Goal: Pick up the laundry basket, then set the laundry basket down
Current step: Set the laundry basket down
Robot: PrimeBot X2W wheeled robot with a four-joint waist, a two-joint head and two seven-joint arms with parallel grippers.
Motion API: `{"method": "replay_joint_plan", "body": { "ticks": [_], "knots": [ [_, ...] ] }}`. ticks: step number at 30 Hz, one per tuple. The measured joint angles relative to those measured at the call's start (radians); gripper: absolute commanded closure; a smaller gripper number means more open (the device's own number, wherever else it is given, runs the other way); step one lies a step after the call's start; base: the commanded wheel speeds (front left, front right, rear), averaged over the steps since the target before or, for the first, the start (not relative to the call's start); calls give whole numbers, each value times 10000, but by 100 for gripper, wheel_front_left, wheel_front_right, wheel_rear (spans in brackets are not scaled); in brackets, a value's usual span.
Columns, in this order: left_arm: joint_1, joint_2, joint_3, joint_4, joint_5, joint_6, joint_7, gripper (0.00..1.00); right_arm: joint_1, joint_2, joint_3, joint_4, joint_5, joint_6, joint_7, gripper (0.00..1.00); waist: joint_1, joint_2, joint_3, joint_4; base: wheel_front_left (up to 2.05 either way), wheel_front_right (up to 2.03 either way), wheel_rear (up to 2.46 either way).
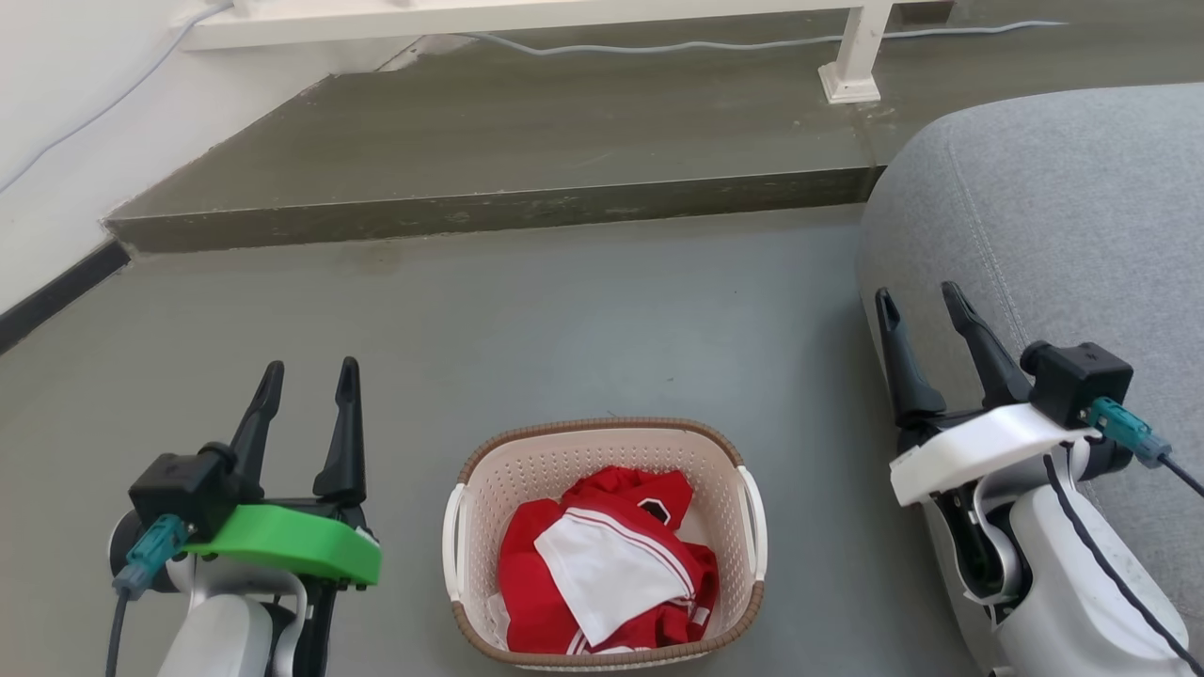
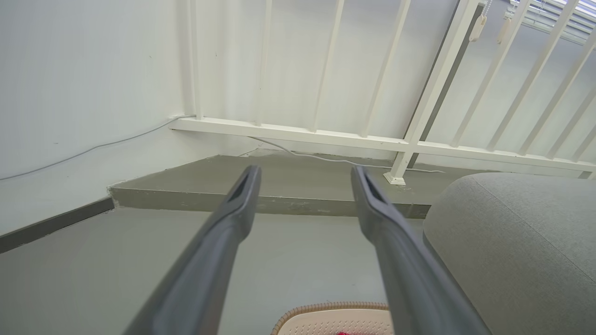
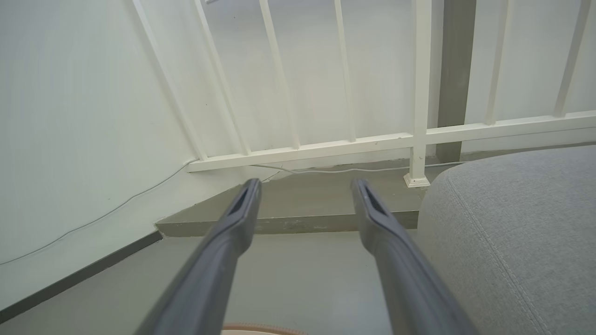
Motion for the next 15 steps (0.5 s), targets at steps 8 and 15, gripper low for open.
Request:
{"method": "replay_joint_plan", "body": {
  "ticks": [8, 15],
  "knots": [
    [260, -65, 190, -171, 341, -215, 0, 0, 194, 75, -180, -100, -230, 86, 0, 0, 0, 0, 38, 17, 0, 0, 0],
    [386, -211, 372, -259, 456, -324, -2, 0, 336, 159, -307, -142, -341, 176, 0, 0, 0, 0, 55, 15, 0, 0, 0]
  ]
}}
